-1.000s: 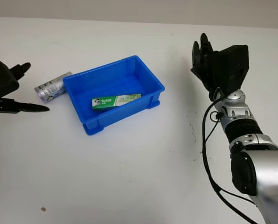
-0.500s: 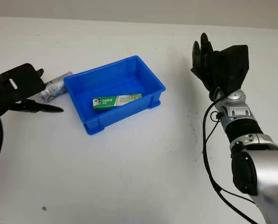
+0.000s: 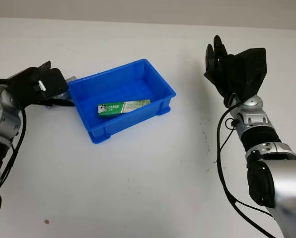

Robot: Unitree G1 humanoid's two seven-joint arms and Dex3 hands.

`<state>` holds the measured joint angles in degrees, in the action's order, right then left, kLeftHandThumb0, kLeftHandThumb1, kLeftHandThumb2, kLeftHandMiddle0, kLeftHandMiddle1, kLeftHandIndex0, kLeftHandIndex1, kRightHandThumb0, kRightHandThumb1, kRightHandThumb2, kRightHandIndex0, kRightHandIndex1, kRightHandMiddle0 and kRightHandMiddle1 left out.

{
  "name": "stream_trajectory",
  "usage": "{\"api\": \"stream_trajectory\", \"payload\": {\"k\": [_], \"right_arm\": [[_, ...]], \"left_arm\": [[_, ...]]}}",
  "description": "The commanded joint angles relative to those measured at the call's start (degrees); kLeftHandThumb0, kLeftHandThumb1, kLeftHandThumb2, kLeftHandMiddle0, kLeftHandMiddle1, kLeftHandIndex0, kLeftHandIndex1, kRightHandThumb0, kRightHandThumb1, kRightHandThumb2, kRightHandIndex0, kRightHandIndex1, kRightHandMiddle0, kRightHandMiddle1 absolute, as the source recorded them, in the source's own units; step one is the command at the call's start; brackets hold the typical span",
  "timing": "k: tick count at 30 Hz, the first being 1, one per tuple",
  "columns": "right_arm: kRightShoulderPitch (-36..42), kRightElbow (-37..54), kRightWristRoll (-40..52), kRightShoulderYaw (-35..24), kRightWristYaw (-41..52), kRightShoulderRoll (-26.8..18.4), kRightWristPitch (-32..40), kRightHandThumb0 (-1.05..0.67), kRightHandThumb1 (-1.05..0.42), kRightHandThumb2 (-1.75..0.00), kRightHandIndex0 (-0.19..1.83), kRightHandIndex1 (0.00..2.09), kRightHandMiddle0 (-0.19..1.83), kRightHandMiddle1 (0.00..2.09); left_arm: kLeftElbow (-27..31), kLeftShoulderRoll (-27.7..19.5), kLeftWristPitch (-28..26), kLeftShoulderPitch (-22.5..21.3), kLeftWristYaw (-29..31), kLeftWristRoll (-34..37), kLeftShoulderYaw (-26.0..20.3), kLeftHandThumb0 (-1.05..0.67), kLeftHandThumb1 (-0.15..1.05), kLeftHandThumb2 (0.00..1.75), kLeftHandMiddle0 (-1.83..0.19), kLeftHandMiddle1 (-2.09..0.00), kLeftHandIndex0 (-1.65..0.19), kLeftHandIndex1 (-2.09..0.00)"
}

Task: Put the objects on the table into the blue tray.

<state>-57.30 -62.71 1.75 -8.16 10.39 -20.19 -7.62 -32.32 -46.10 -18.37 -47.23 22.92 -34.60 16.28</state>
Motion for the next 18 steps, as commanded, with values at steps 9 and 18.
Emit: {"api": "stream_trajectory", "payload": {"k": [9, 18], "right_arm": [[0.66, 1.00, 0.91, -1.02, 1.54, -1.30, 0.28, -0.73, -1.05, -0.81, -0.19, 0.00, -0.19, 0.00], [0.63, 1.56, 1.21, -1.08, 2.00, -1.19, 0.63, -0.73, -1.05, -0.82, -0.19, 0.00, -0.19, 0.00]], "left_arm": [[-4.33, 0.48, 3.01, -2.72, -2.59, -11.65, 7.47, -0.59, 0.86, 0.04, -0.09, -0.15, -0.03, -0.14], [-9.31, 2.58, 2.90, -3.32, -6.87, -21.32, 13.17, -0.37, 0.90, 0.06, -0.09, -1.86, -0.41, -0.14]]}}
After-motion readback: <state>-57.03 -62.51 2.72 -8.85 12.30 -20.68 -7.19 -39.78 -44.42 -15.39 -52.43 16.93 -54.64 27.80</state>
